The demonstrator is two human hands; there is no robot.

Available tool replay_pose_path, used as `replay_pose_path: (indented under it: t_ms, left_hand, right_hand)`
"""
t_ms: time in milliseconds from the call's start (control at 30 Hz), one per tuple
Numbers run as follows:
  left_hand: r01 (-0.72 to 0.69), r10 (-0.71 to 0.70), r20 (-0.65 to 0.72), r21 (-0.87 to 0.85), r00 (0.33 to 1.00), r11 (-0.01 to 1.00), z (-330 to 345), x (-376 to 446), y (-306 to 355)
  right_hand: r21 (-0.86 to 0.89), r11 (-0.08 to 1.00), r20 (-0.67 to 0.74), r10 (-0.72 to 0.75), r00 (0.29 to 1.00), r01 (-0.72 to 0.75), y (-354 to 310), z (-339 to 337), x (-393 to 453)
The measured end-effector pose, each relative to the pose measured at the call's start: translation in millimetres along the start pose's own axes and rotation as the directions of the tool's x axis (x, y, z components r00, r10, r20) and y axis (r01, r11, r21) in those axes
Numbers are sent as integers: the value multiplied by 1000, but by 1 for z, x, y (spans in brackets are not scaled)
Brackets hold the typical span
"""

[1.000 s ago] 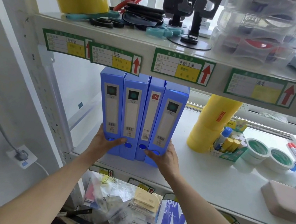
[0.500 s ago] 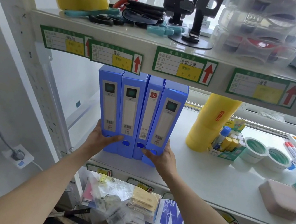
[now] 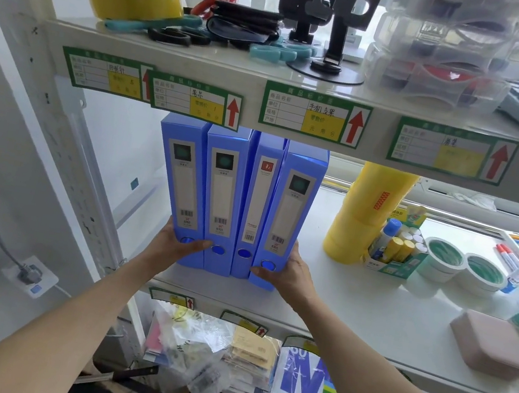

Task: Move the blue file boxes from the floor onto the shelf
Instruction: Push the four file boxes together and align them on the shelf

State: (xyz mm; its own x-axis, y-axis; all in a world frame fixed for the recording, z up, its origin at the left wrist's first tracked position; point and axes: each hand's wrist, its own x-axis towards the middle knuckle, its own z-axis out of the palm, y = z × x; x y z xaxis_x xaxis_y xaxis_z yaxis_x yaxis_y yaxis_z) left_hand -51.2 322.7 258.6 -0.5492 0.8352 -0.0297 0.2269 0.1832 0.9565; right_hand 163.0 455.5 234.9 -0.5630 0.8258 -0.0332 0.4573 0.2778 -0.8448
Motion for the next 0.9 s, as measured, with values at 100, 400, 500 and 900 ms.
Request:
replay_pose_path:
  t_ms: [100,400,500,900]
  left_hand:
    - [0,0,2,-7,1000,1000,0,-1,0]
    - [-2,2,-6,8,1000,1000,2,-1,-2]
    - [9,-9,0,26,1000,1000,-1,1,-5]
    - [265,-337,98,432,936,862,-22,-1,1]
  right_hand:
    - [-27,999,26,-23,999,24,-4,-5,1]
    - [-37,998,41,-47,998,48,-7,-7,0]
    - [-34,998,55,-49,997,51,-10,-9,-1]
    - [-183,973,179,170,969,-137,-15,-28,5]
